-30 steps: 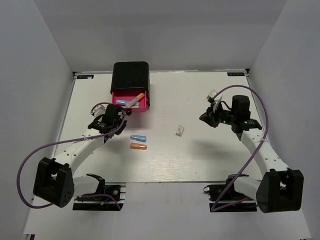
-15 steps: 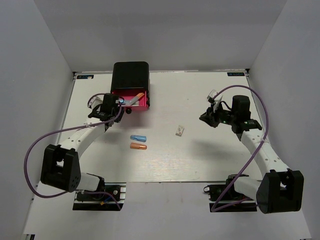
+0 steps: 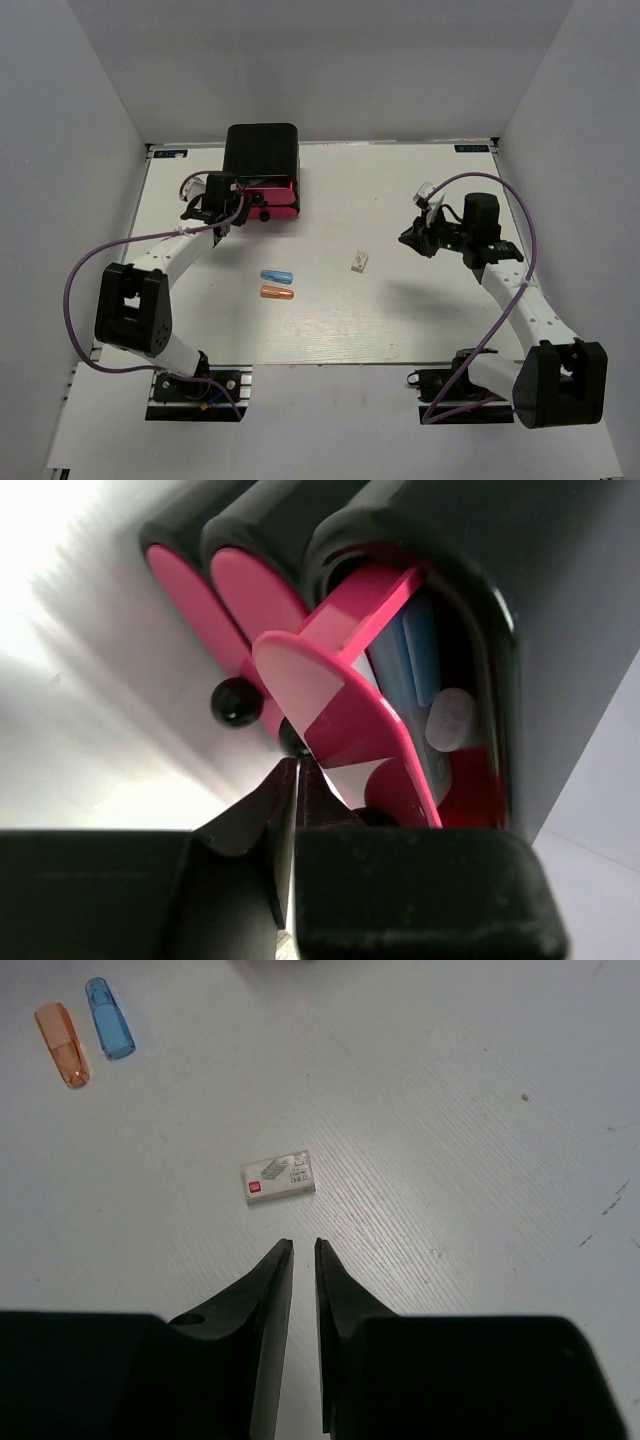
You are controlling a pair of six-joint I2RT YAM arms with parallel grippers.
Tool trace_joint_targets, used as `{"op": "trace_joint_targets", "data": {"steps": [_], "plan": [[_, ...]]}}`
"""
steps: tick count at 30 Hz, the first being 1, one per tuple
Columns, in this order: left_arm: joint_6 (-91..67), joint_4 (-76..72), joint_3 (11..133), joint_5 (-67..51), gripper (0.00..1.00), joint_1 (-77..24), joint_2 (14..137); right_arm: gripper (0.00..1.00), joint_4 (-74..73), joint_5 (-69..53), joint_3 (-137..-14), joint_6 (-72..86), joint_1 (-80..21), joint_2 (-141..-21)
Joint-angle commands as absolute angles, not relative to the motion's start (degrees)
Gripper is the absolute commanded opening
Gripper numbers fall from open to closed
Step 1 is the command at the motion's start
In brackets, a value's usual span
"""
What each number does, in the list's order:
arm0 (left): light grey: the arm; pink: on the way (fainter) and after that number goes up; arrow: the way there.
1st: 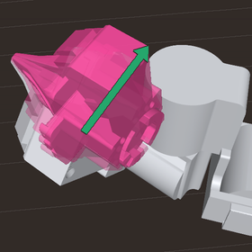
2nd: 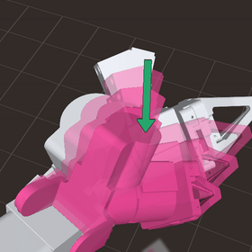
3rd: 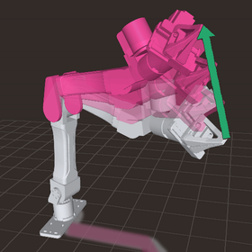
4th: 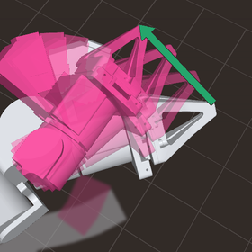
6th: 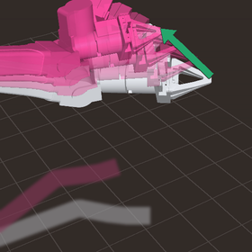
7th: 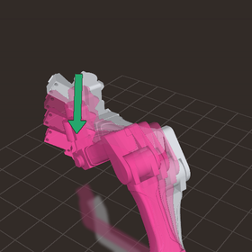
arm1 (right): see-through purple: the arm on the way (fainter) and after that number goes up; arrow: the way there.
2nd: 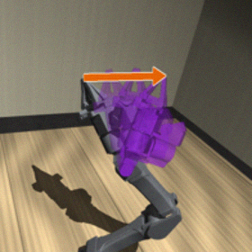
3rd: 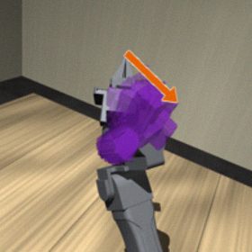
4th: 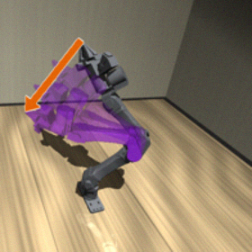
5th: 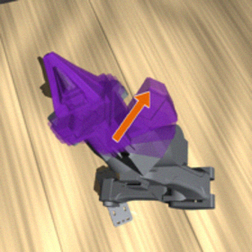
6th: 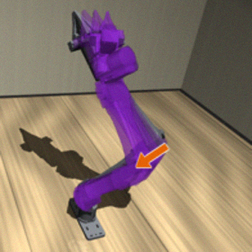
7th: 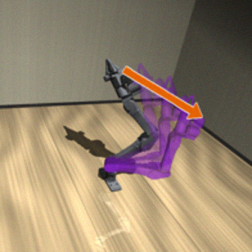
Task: Sort the stationery into containers
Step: Close the drawer
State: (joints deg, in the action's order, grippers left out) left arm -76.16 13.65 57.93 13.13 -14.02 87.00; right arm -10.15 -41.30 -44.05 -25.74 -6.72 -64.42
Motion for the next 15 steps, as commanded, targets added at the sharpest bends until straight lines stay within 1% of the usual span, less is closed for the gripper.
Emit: {"op": "trace_joint_targets", "data": {"steps": [1, 5, 6, 9, 12, 15], "plan": [[-76.7, 9.0, 60.3, 10.7, 0.17, -13.0, 87.7, 0.21, -8.9, -41.6, -43.9, -25.7, -6.6, -63.9], [-76.7, 7.0, 60.8, 9.7, 0.25, -13.0, 88.9, 0.21, -9.1, -41.3, -44.2, -25.8, -6.5, -64.2], [-76.7, 6.3, 60.8, 9.1, 0.29, -13.0, 88.9, 0.21, -9.2, -41.2, -44.2, -25.8, -6.8, -63.9], [-76.7, 5.0, 60.3, 8.6, 0.36, -12.5, 88.9, 0.21, -9.2, -41.0, -44.1, -25.9, -6.6, -64.1], [-76.7, 4.4, 59.8, 8.6, 0.41, -12.5, 88.9, 0.21, -9.2, -41.1, -44.2, -26.1, -6.5, -64.1], [-76.7, 3.9, 59.8, 8.1, 0.49, -12.5, 88.9, 0.21, -9.1, -41.2, -44.4, -26.1, -6.6, -64.2]]}}
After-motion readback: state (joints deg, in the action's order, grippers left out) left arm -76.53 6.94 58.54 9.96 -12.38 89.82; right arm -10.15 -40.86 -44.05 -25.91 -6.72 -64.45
